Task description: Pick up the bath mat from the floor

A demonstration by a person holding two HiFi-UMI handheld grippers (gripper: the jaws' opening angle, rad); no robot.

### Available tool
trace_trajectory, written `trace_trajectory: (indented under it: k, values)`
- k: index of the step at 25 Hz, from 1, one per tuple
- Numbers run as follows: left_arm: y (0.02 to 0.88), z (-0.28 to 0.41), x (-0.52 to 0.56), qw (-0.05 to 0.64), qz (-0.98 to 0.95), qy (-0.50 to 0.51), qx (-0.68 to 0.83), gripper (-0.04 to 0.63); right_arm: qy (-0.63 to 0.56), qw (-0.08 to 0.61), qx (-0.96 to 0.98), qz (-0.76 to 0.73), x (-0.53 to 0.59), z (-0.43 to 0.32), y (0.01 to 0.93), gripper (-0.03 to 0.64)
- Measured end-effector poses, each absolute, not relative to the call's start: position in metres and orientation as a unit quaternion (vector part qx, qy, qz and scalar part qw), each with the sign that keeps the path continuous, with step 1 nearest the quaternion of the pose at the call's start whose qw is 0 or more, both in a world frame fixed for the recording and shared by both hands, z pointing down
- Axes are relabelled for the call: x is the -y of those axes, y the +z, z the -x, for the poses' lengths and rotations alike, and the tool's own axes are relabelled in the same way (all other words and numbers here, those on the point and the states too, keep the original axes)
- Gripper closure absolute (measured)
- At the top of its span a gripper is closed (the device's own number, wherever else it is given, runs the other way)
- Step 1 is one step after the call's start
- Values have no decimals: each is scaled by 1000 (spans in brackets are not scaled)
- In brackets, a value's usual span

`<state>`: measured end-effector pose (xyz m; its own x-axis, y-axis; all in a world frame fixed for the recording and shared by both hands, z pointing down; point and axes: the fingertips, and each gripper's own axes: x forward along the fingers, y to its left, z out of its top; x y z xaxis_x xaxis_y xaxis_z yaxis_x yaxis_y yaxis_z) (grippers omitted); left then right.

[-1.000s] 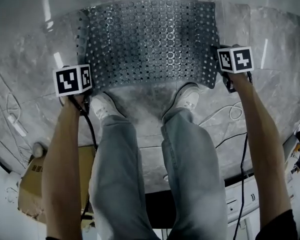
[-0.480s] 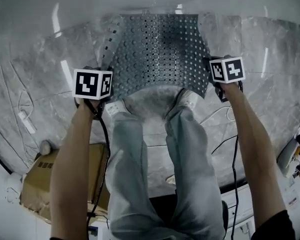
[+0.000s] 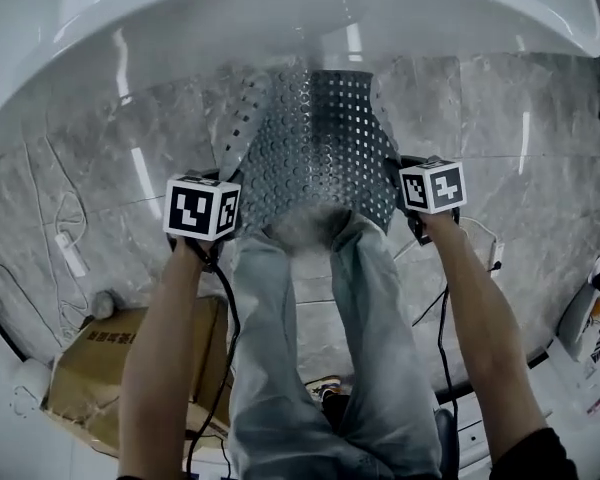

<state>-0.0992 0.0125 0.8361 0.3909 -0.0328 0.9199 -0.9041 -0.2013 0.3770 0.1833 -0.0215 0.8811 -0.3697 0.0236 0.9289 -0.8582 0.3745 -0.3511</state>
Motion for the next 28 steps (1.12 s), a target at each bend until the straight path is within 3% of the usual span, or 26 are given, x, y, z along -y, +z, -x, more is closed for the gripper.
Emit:
trace_trajectory:
  k: [5,23,28]
  values:
    - [785,106,-27,507,-662,406,373,572,520,402,674,-336,11,-180,841,592]
    - [558,119,-25,458,-675,268,513,574,480,299,726,-391,34,-174,644,594]
    - [490,125,-26,431,-687,246,530,575,493,237,727,-414,36,-166,579,592]
